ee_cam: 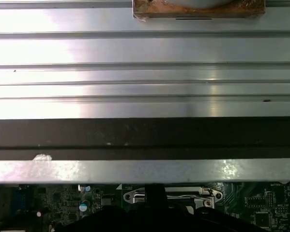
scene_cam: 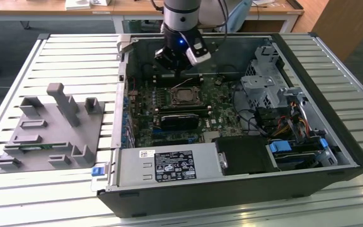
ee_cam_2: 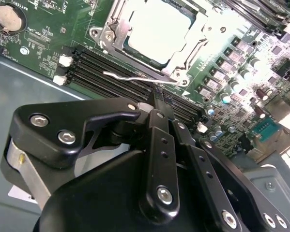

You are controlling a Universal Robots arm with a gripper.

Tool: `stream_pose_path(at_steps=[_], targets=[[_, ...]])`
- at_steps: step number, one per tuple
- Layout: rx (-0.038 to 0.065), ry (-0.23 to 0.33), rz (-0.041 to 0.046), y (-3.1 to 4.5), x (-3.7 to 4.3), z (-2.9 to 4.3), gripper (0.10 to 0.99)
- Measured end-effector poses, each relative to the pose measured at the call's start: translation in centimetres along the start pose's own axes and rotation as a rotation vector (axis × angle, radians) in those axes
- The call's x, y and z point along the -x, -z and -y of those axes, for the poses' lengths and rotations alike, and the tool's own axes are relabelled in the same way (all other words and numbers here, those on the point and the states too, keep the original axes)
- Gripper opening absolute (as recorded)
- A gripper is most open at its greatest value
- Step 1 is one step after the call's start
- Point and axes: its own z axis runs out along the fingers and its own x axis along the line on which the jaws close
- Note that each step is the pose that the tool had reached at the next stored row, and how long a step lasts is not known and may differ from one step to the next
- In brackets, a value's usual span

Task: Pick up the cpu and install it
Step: 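Install the first cpu locking lever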

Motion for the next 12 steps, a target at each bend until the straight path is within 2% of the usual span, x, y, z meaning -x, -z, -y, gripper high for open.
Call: stream_pose_path(at_steps=[5,12], targets=[[0.0,0.0,-0.0004,-0.13,0.49,-0.03,0.106],[-0.001,0.003,-0.0049,-0.77,1.25,-0.2,0.106]])
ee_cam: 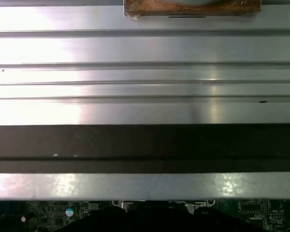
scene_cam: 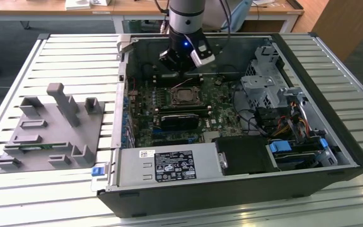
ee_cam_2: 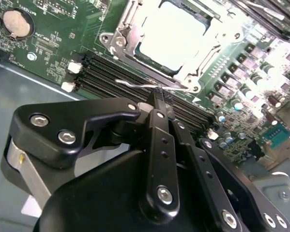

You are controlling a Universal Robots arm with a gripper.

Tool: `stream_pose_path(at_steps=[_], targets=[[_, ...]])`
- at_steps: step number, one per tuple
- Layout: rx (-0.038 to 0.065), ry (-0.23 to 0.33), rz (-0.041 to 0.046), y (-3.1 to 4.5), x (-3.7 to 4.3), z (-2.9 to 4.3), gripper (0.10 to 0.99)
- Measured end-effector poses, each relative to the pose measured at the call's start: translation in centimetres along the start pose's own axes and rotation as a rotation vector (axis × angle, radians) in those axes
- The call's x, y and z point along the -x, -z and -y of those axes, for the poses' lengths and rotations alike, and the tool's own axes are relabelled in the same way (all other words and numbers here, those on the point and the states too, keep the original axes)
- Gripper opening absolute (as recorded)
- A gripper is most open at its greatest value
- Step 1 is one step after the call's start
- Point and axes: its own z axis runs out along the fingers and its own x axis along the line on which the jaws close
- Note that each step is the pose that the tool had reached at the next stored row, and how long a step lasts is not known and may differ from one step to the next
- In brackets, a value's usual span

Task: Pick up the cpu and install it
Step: 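Install the first cpu locking lever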

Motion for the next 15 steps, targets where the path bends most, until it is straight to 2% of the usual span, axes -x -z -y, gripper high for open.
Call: stream_pose_path(at_steps=[15], targets=[[-0.001,0.0,-0.0029,-0.83,1.24,-0.25,0.106]])
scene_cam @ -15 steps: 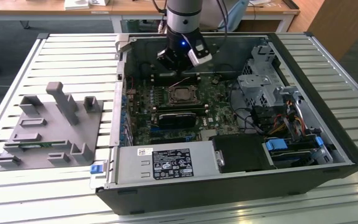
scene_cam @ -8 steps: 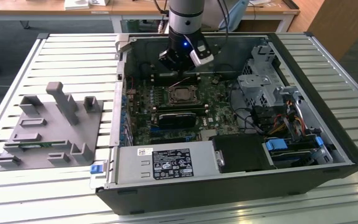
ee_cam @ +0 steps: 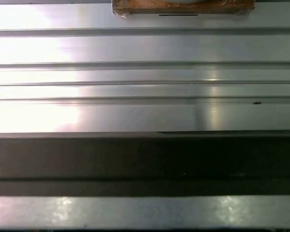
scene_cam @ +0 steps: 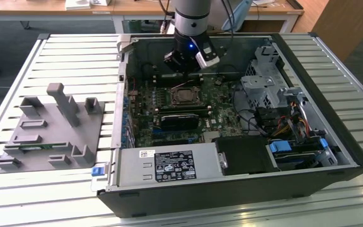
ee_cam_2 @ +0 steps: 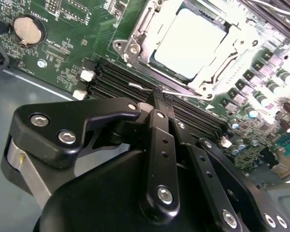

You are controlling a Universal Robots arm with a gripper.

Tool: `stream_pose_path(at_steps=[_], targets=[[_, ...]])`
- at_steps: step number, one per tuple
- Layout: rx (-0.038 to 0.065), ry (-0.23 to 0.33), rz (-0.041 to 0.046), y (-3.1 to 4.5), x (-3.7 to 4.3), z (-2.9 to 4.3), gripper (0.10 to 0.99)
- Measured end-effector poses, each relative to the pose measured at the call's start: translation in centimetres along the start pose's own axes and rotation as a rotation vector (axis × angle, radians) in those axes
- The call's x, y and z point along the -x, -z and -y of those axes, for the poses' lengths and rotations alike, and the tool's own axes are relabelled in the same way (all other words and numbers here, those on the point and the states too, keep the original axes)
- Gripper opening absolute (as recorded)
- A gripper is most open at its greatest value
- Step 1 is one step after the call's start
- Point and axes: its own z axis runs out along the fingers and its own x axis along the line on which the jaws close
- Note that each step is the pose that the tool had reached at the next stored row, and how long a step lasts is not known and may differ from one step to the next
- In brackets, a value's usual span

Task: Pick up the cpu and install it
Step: 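Install the first cpu locking lever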

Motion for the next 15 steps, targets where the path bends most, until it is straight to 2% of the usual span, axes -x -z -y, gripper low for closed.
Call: stream_pose_path(at_steps=[9,15], targets=[[0.0,0.0,0.0001,-1.02,0.61,0.07,0.106],[0.0,0.0,0.0,-1.42,0.83,0.09,0.106]])
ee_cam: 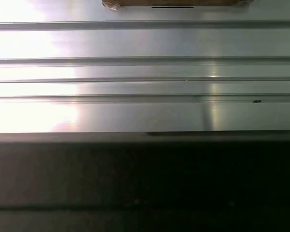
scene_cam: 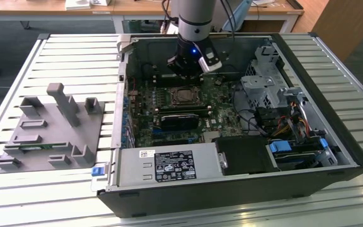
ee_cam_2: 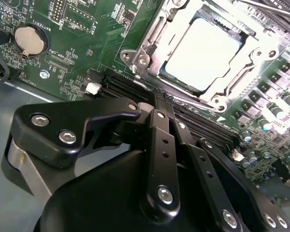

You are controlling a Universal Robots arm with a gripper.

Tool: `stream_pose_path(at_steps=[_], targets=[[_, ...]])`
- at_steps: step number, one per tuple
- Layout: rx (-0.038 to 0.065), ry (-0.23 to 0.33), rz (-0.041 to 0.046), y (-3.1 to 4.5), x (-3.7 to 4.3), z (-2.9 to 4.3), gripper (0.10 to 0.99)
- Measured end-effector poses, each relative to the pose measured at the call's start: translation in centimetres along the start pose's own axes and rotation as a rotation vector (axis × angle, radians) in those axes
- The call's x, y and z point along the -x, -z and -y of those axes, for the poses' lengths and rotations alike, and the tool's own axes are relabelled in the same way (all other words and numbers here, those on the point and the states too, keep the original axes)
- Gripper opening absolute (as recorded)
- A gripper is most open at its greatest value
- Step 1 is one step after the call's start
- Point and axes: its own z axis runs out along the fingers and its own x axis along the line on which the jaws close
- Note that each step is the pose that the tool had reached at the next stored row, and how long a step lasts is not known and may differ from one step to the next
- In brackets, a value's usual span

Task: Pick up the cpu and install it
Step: 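Install the first cpu locking lever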

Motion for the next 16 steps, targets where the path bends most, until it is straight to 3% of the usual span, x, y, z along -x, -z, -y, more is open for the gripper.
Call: stream_pose_path(at_steps=[11,16], targets=[[-0.002,0.0,0.0003,-0.16,0.1,0.01,0.106],[-0.028,0.0,0.0009,-0.21,0.11,-0.02,0.106]])
